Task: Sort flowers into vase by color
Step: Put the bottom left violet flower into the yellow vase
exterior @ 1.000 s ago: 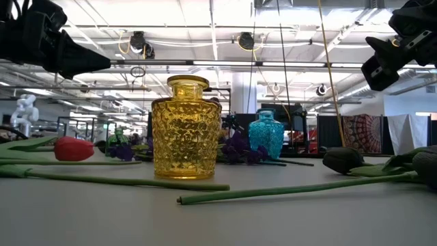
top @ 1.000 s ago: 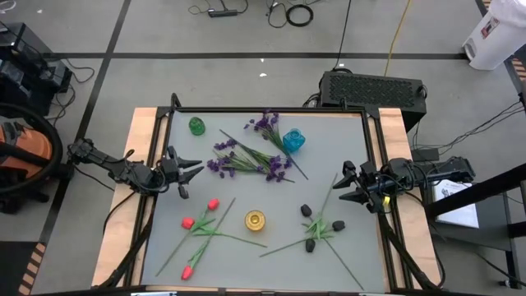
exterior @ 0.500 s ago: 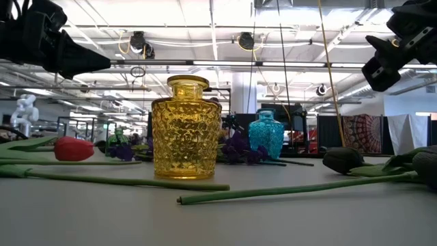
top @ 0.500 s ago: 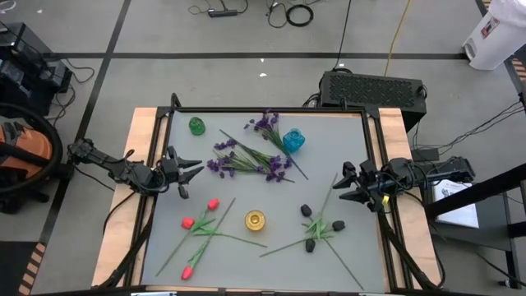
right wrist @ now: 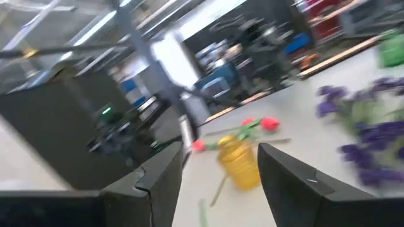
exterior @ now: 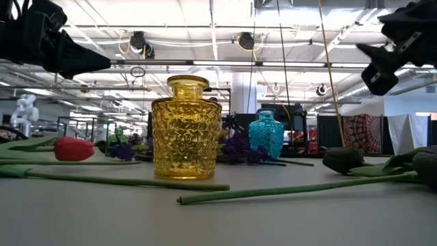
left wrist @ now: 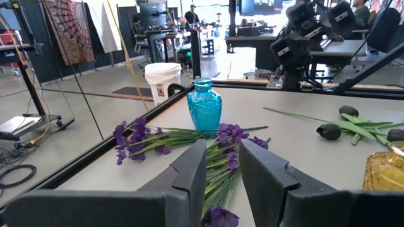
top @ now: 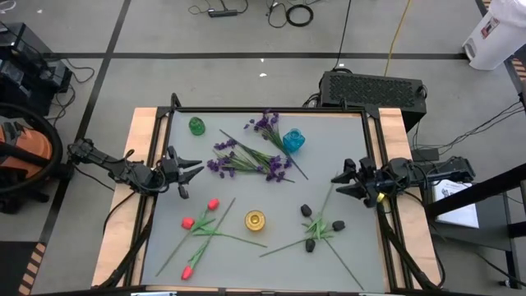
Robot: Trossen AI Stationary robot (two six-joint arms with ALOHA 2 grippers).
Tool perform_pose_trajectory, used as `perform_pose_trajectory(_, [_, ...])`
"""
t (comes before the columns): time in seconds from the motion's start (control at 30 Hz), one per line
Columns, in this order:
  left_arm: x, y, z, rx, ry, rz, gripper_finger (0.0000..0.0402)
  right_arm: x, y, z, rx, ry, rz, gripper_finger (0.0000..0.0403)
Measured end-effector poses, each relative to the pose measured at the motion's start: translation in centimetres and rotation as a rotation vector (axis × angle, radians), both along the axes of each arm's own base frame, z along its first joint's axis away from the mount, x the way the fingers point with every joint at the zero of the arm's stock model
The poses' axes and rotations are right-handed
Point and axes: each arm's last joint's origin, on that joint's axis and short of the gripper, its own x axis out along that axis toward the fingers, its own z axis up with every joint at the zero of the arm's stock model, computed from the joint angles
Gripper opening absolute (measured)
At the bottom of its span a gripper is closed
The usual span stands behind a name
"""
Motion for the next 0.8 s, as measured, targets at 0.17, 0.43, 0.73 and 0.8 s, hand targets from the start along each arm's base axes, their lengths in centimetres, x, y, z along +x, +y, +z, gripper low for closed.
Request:
perform_pose_trajectory(0.17, [0.0,0.0,0.0,0.0,0.0,0.0,0.0102,0.0,-0.1,0.1,0.028,-0.002,-0.04,0.0196])
perform_pose_trajectory(0.43, [0.0,0.0,0.0,0.001,0.001,0.0,0.0102,0.5,-0.2,1.4,0.031,-0.022,-0.092,0.0196])
perform_pose_trajectory(0.73, [0.0,0.0,0.0,0.0,0.0,0.0,0.0102,3.2,0.2,6.0,-0.121,0.108,-0.098,0.0196])
perform_pose_trajectory(0.8, [0.0,0.0,0.0,0.0,0.0,0.0,0.0102,4.3,0.4,7.1,-0.173,0.158,-0.096,0.0196])
